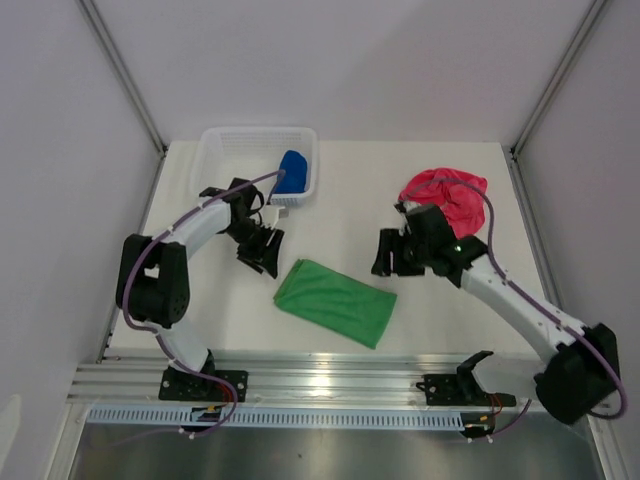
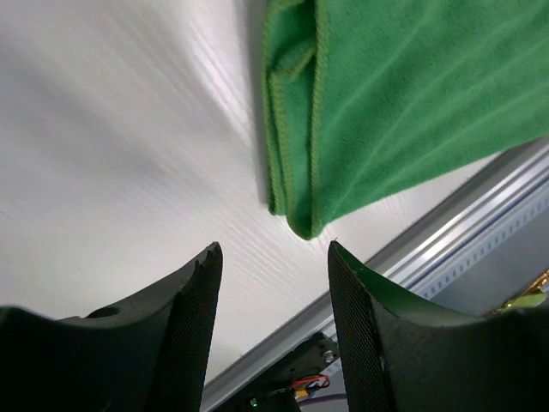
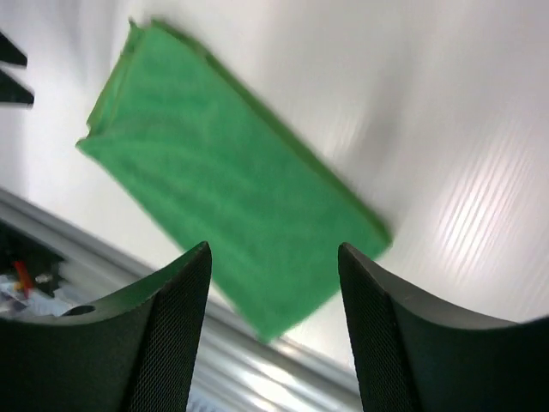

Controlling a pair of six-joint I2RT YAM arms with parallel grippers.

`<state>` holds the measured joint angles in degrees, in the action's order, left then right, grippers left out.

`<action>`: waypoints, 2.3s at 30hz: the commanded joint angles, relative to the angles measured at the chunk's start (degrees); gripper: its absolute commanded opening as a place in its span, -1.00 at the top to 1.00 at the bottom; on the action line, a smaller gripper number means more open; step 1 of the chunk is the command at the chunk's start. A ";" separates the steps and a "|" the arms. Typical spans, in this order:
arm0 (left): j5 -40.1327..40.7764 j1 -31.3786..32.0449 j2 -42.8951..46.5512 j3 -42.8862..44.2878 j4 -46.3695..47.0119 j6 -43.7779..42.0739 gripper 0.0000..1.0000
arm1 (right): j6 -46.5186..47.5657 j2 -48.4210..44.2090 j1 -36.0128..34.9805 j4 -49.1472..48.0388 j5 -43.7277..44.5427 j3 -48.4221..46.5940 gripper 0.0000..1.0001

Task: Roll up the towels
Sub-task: Fold the towel

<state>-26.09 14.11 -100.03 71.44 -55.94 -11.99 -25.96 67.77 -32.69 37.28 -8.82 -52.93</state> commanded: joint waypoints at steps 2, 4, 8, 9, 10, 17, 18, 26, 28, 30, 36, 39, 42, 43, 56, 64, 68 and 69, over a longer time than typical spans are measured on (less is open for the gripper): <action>-4.06 -0.39 4.48 -3.85 0.39 1.44 -0.11 | 24.69 19.20 -1.76 -12.04 -2.69 -13.66 -0.27; -3.10 -1.71 5.54 -4.55 0.66 1.18 -0.11 | 33.81 31.25 -3.08 -13.28 -4.36 -19.99 -0.28; -2.30 -3.91 8.00 -5.96 0.66 0.83 -0.12 | 43.08 46.29 -4.31 -10.48 -14.80 -35.54 -0.39; -2.48 -4.17 8.88 -6.22 0.75 0.83 -0.11 | 44.40 47.97 -4.58 -10.12 -18.04 -36.71 -0.41; -2.48 -4.70 9.32 -6.49 1.10 0.74 -0.11 | 45.46 50.42 -4.93 -10.38 -19.21 -37.59 -0.43; -1.86 -4.88 11.00 -7.28 1.28 0.21 -0.12 | 46.44 55.10 -5.90 -15.39 -29.32 -37.34 -0.44; -1.86 -4.88 10.91 -7.37 1.27 0.21 -0.12 | 46.26 55.36 -5.98 -15.57 -29.93 -37.08 -0.44; -1.95 -4.88 8.71 -6.40 1.19 0.39 -0.12 | 45.29 61.24 -7.30 -14.87 -31.00 -40.76 -0.40; -1.95 -4.88 8.45 -5.61 0.92 0.39 -0.11 | 45.03 62.57 -7.65 -14.16 -31.26 -41.90 -0.37; -1.95 -4.88 8.27 -6.22 1.01 0.30 -0.11 | 44.41 63.54 -7.57 -14.25 -32.57 -41.82 -0.22; -1.69 -4.97 8.10 -6.14 1.01 0.21 -0.11 | 44.24 61.79 -7.30 -15.13 -33.89 -38.13 0.31; -1.60 -4.88 7.92 -5.61 0.75 0.12 -0.11 | 43.89 60.64 -7.22 -15.57 -34.25 -36.90 0.37; -1.60 -4.88 7.92 -5.44 0.75 0.21 -0.11 | 39.95 59.68 -5.73 -18.63 -34.86 -35.59 0.61; -1.60 -4.88 7.92 -5.35 0.66 0.21 -0.11 | 38.02 59.50 -5.11 -21.17 -35.04 -35.14 0.73; -1.77 -2.60 6.08 -1.23 -0.92 -2.86 -0.03 | 6.72 43.16 10.79 -42.37 -11.15 -9.58 1.00; -2.56 7.50 4.49 3.35 -1.28 -9.63 -0.04 | -3.57 44.03 15.90 -39.56 1.24 -8.51 1.00; -3.88 15.23 3.26 5.55 -1.36 -15.93 -0.05 | -5.60 44.64 17.48 -39.83 -0.05 -9.12 0.95; -4.67 18.55 3.09 6.07 -1.27 -17.27 -0.05 | -5.51 44.56 17.74 -38.78 -0.32 -9.73 0.89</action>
<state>-27.79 26.52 -96.16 74.67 -57.06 -22.00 -29.36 111.28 -16.56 -3.75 -14.74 -62.30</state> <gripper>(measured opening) 0.524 0.038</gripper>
